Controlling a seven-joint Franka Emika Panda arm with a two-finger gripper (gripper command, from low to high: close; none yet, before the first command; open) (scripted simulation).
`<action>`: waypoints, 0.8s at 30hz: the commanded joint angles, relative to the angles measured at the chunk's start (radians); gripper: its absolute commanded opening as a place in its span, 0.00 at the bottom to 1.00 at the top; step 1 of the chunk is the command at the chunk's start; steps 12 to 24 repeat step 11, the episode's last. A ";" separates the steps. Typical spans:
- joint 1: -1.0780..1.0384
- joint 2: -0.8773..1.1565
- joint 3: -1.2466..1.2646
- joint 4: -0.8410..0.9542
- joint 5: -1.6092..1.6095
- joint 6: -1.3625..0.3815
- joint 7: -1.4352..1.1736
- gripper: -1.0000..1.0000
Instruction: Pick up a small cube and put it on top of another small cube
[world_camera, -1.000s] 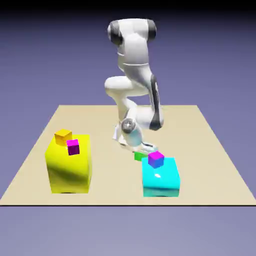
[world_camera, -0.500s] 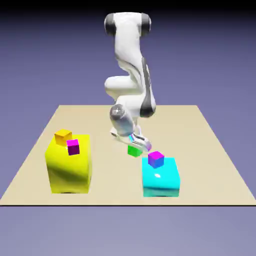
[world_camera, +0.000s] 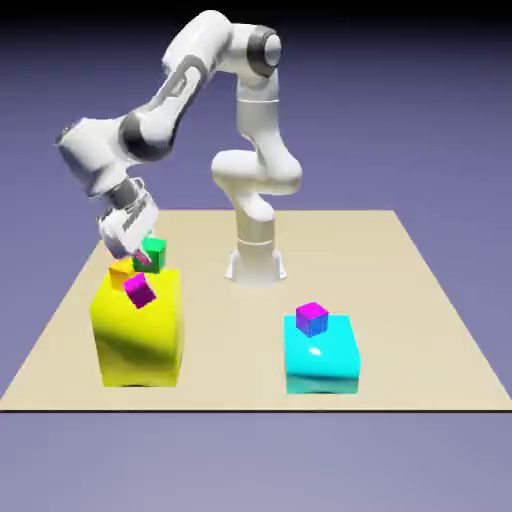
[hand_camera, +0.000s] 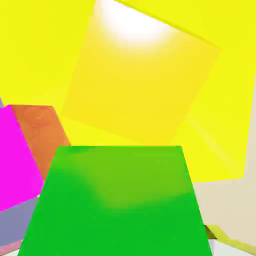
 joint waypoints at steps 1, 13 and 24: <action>-0.011 0.004 -0.030 0.025 0.042 -0.036 0.017 0.00; -0.016 0.023 -0.041 -0.017 0.106 0.005 0.002 1.00; -0.016 0.023 -0.041 -0.017 0.106 0.005 0.002 1.00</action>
